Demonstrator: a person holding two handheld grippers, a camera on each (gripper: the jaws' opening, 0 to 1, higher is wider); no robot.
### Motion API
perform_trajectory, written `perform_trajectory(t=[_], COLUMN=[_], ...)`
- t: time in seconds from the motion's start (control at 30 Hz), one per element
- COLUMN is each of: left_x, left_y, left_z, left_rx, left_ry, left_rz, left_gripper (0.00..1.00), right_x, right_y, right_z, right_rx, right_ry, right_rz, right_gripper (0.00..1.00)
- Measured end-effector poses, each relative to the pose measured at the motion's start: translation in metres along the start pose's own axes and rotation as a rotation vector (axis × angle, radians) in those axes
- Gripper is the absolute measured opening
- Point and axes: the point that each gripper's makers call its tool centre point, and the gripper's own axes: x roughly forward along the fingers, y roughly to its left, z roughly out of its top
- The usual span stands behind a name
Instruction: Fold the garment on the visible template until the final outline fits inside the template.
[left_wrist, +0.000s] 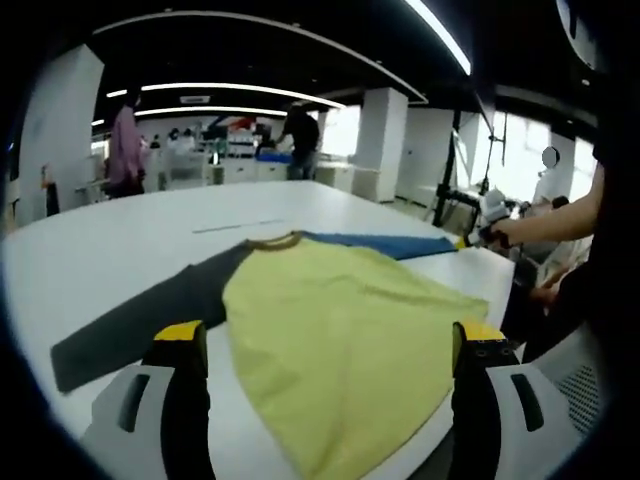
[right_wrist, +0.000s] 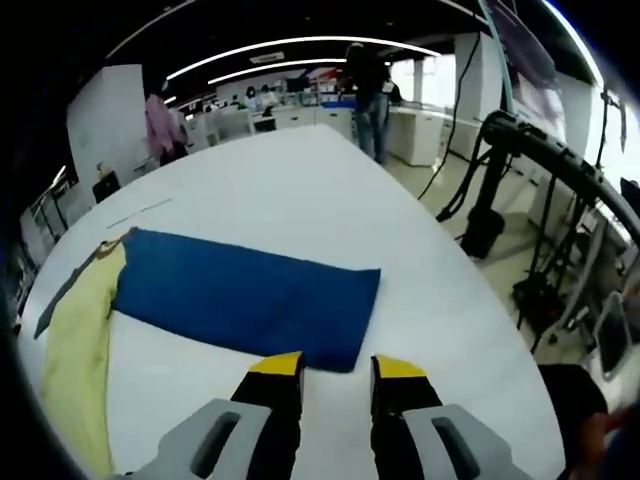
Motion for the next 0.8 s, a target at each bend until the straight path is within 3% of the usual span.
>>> perform_trajectory(t=[0.13,0.5,0.7,0.8], left_x=[0.001,0.001,-0.002,-0.003], left_y=[0.000,0.001,0.002,0.001], left_z=[0.002,0.000,-0.002,-0.003], left_rx=[0.005,0.021,0.016,0.015], left_ry=[-0.002,0.025,0.034,0.036], left_rz=[0.001,-0.004,0.006,0.007], left_gripper=[0.99,0.99,0.99,0.99], right_x=[0.001,0.001,0.004,0.005], right_y=[0.004,0.002,-0.001,-0.001], right_z=[-0.003,0.003,0.005,0.011], right_rx=[0.011,0.052,0.080,0.125], right_ry=[0.009,0.015,0.003,-0.041], right_rz=[0.003,-0.070,-0.060,-0.049], right_gripper=[0.12,0.07,0.04,0.01])
